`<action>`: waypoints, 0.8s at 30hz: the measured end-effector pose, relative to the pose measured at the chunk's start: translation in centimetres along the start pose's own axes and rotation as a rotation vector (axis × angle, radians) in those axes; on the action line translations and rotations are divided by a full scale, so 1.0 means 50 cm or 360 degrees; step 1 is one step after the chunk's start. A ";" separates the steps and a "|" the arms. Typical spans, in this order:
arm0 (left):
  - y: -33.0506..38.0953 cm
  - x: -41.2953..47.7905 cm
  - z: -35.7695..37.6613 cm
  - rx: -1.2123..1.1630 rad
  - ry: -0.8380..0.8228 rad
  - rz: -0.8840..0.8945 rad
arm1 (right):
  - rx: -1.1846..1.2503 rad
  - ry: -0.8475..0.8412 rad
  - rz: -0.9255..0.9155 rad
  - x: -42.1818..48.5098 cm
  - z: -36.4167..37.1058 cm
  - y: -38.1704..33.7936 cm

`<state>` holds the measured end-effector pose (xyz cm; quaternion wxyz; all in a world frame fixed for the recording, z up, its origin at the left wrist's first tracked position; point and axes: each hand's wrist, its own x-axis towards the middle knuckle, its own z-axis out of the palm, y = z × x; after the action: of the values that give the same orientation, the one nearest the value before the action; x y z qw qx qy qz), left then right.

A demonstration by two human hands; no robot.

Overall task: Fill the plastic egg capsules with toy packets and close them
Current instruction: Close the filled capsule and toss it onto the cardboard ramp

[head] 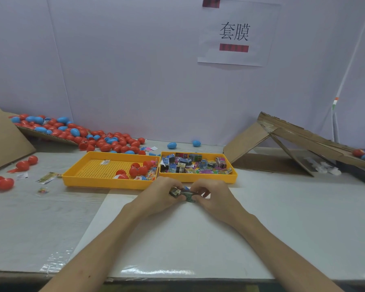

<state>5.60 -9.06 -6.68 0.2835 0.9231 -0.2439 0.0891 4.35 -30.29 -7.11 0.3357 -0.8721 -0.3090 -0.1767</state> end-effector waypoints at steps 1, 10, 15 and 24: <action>0.000 0.001 0.001 0.0010 -0.0004 0.0003 | 0.0003 -0.0011 0.0015 0.000 0.000 0.000; 0.005 -0.002 -0.003 -0.0083 -0.0004 0.0113 | -0.0050 -0.0018 -0.0037 0.000 -0.001 -0.002; 0.007 -0.002 -0.004 -0.0036 0.0025 0.0043 | -0.0038 0.0016 -0.0045 -0.001 0.001 -0.001; 0.005 -0.001 -0.003 0.0006 0.0002 0.0000 | -0.0036 0.0043 -0.0031 0.000 -0.001 -0.002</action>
<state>5.41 -9.15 -6.46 0.2820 0.9236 -0.2436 0.0902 4.27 -30.25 -7.02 0.3284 -0.8703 -0.3108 -0.1952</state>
